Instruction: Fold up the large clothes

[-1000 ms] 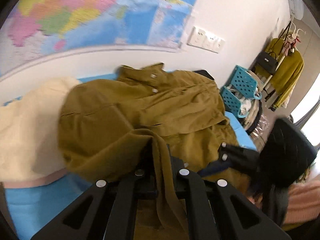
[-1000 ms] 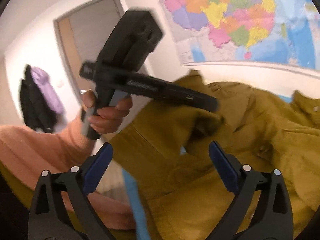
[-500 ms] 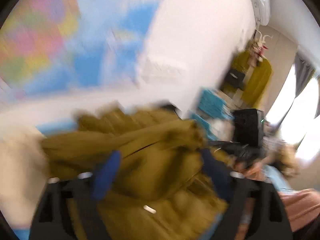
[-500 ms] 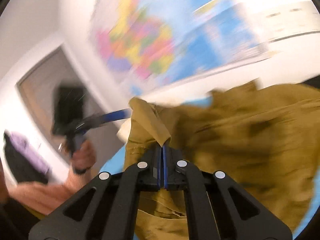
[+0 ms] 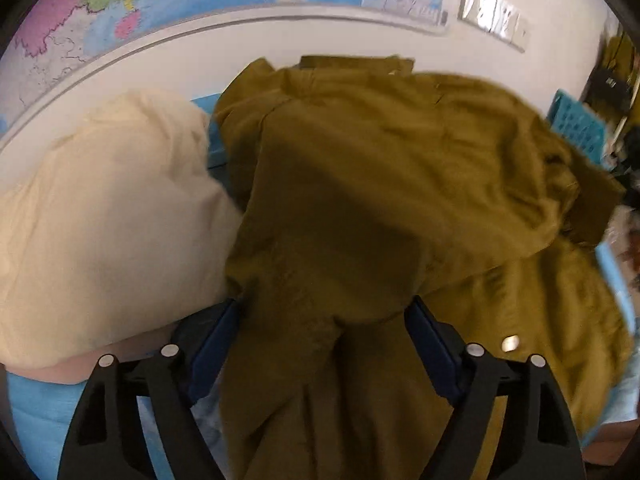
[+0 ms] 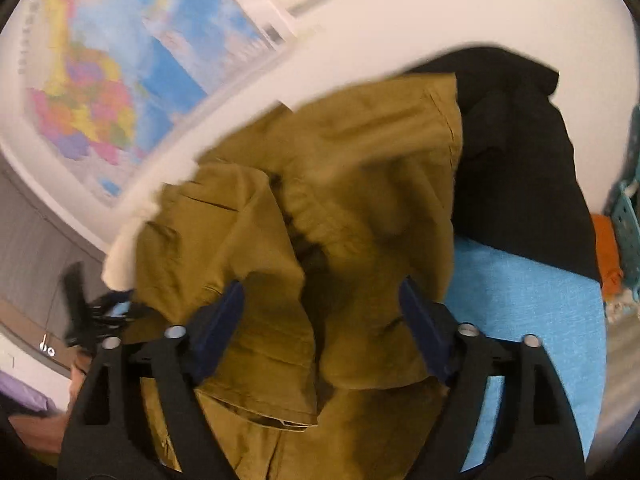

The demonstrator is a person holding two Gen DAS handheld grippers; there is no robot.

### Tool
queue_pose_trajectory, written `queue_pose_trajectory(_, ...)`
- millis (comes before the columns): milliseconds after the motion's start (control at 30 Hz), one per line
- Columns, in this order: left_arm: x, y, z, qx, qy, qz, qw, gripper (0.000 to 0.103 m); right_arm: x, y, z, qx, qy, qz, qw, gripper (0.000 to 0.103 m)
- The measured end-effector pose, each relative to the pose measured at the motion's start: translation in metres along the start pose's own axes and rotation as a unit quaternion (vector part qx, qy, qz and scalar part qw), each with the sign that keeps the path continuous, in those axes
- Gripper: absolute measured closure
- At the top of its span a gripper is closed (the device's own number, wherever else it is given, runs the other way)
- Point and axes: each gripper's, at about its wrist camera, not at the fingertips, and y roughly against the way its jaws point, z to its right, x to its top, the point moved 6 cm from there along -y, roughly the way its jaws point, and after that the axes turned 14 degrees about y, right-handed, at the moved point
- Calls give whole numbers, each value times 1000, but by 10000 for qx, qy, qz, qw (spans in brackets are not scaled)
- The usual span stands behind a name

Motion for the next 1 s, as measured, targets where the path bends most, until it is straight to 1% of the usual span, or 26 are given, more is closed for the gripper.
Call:
queue_pose_trajectory(67,-1,-6,-10,121,135,-38,9998,44,-5,2,-15,110,274,31,9996,10)
queue_pose_trajectory(133,-1,-10,-23,82,421,-117,9990,55,-15,-4,-36,46,696,-135,9975,10)
queue_pose_trajectory(200,0,-11,-36,-29,712,-179,9973,56,-20,-14,-49,-61,1013,-298,9944,9)
queue_pose_trajectory(267,-3,-12,-42,-144,872,-185,9959,54,-26,-16,-58,-25,1245,-305,9917,9)
queue_pose_trajectory(300,-3,-13,-45,-144,895,-189,9957,53,-28,-21,-58,-305,1431,-361,9886,11)
queue_pose_trajectory(333,-3,-13,-46,-160,925,-199,9954,53,-25,-26,-55,-527,1461,-431,9869,20)
queue_pose_trajectory(367,-3,-14,-48,-166,933,-211,9953,53,-24,-28,-48,-478,1335,-551,9884,66)
queue_pose_trajectory(400,-5,-13,-50,-163,954,-221,9951,53,-19,-27,-42,-345,1118,-532,9917,97)
queue_pose_trajectory(467,-4,-16,-56,-106,1082,-238,9938,53,1,-5,-18,-311,728,-99,9968,98)
queue_pose_trajectory(500,-3,-17,-56,-95,1170,-251,9928,53,14,7,-5,-97,475,190,9986,99)
queue_pose_trajectory(533,-4,-19,-60,-232,1277,-218,9913,50,24,14,10,46,154,417,9990,99)
queue_pose_trajectory(567,-6,-16,-65,-299,1307,-145,9909,47,30,13,22,85,-38,454,9989,99)
queue_pose_trajectory(600,-7,-16,-64,-259,1290,-98,9913,47,30,8,28,77,-69,347,9993,99)
queue_pose_trajectory(633,-8,-15,-63,-155,1227,-88,9923,43,28,0,34,-113,-62,182,9998,99)
queue_pose_trajectory(667,-10,-14,-60,-26,1139,-106,9934,39,24,-14,38,-395,22,-127,9991,99)
queue_pose_trajectory(700,-10,-13,-57,125,1037,-120,9945,40,21,-22,40,-488,93,-279,9984,99)
queue_pose_trajectory(733,-10,-9,-52,175,899,-108,9957,41,19,-27,41,-544,100,-342,9979,98)
queue_pose_trajectory(767,-9,-2,-47,92,804,-69,9967,41,17,-28,42,-518,44,-339,9981,97)
queue_pose_trajectory(800,-6,5,-42,-1,722,17,9974,41,17,-27,42,-449,-22,-287,9986,94)
queue_pose_trajectory(833,-1,18,-37,-184,595,167,9979,40,16,-23,43,-488,-100,-206,9985,91)
queue_pose_trajectory(867,3,27,-32,-308,505,277,9979,39,14,-19,44,-603,-155,-139,9980,83)
queue_pose_trajectory(900,8,35,-29,-375,422,397,9976,39,16,-9,46,-836,-209,5,9963,70)
queue_pose_trajectory(933,16,41,-25,-420,339,513,9972,38,18,2,47,-1115,-219,193,9933,65)
queue_pose_trajectory(967,25,44,-21,-467,276,596,9967,38,22,14,44,-1439,-162,387,9887,64)
queue_pose_trajectory(1000,28,43,-17,-491,252,630,9965,38,25,25,36,-1648,3,566,9847,63)
